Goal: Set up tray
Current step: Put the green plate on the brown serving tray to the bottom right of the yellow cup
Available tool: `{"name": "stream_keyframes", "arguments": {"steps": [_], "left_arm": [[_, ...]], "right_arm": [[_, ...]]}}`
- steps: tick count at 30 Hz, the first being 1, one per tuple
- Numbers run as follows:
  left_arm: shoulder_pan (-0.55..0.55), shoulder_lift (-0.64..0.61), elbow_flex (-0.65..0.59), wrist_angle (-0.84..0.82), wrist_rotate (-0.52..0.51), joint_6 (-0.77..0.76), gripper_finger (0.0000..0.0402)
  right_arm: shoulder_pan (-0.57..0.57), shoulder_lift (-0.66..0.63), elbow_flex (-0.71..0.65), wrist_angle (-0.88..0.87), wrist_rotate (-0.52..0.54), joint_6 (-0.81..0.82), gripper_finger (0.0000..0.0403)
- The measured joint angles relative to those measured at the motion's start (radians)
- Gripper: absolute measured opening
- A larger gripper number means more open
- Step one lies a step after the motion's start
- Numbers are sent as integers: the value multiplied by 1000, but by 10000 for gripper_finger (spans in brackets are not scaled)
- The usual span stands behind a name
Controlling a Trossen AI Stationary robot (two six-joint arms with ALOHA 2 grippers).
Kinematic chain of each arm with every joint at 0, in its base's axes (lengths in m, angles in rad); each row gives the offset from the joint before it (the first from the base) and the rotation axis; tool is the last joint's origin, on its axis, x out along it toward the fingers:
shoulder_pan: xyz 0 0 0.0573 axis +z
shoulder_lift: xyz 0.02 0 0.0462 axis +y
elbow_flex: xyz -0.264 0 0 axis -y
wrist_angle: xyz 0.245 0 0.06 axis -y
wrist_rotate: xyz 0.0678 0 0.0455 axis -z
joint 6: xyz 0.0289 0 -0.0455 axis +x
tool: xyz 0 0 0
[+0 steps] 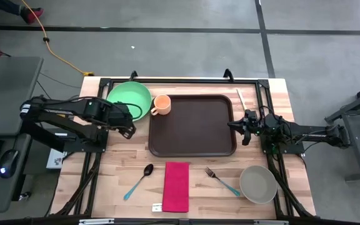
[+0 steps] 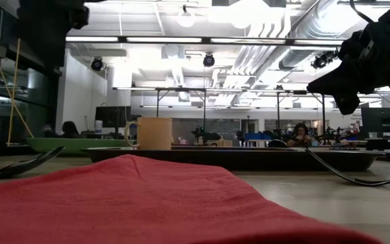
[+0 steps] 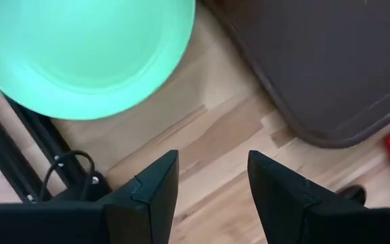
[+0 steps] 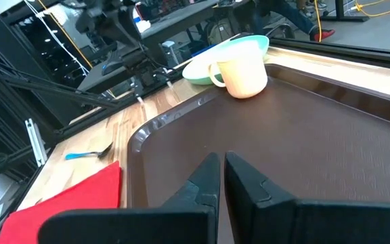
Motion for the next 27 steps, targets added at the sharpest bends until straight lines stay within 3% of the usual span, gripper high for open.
{"name": "stream_keyframes", "arguments": {"steps": [16, 27], "left_arm": [[2, -11, -230, 277, -21, 135, 207], [3, -6, -294, 297, -27, 220, 207]], "right_arm": [[0, 7, 0, 4, 9, 0, 0], [0, 6, 0, 10, 59, 0, 0]]}}
